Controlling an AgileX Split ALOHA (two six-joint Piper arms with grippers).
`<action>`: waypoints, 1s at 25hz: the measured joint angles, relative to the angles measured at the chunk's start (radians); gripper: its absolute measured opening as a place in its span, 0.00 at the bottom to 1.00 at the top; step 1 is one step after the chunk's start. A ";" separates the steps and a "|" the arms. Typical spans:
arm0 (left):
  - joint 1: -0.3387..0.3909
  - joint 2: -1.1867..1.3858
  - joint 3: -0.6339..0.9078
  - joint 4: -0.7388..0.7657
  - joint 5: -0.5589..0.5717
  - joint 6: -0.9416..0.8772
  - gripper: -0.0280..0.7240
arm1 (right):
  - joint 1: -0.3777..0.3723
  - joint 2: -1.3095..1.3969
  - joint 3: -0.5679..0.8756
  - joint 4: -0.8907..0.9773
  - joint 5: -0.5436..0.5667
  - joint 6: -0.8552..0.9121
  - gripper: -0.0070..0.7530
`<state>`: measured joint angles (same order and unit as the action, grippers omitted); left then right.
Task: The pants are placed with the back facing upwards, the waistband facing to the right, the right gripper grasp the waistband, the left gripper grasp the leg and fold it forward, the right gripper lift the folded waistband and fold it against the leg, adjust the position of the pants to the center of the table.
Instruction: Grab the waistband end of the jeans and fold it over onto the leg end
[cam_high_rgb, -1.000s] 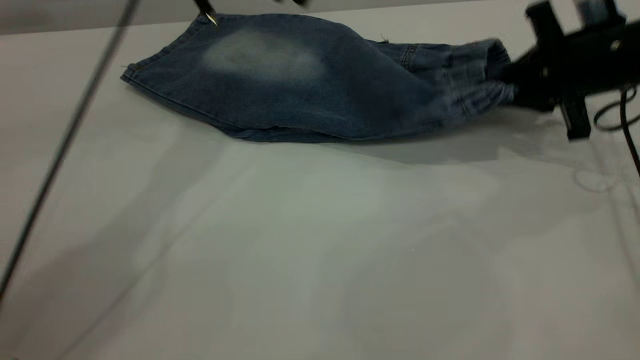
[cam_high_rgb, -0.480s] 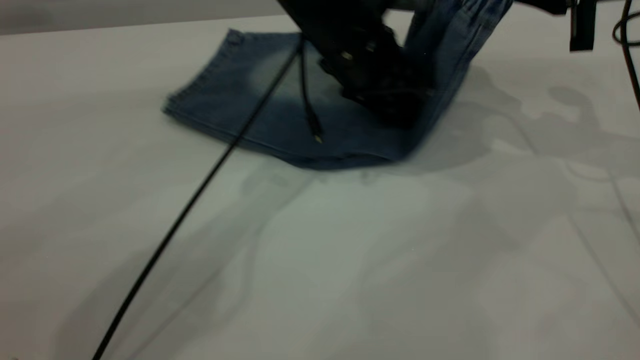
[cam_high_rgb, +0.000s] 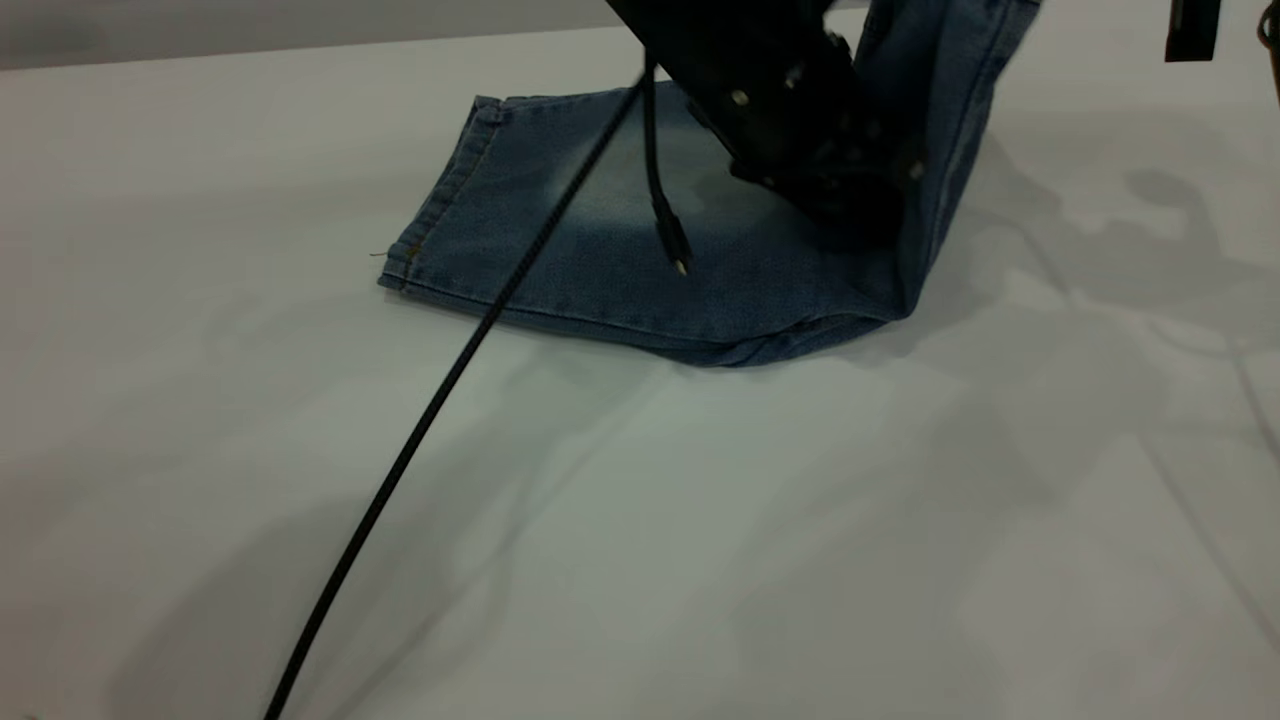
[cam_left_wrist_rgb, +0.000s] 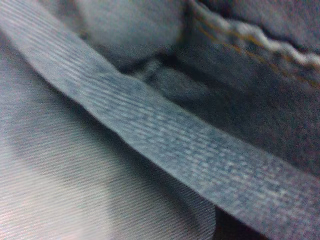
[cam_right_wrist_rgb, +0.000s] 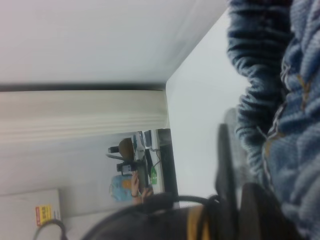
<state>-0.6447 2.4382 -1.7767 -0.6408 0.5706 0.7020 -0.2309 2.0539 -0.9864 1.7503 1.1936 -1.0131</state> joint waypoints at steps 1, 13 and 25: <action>0.009 -0.007 0.000 0.010 0.005 0.000 0.49 | 0.000 0.000 0.000 -0.001 0.000 -0.004 0.10; 0.144 -0.050 -0.001 0.296 0.109 -0.104 0.49 | -0.001 0.001 -0.016 -0.009 0.030 -0.016 0.10; 0.083 0.039 0.000 0.248 0.049 -0.116 0.49 | 0.002 -0.013 -0.079 -0.010 0.028 -0.010 0.10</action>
<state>-0.5617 2.4776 -1.7765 -0.3932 0.6192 0.5859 -0.2287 2.0413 -1.0655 1.7407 1.2217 -1.0232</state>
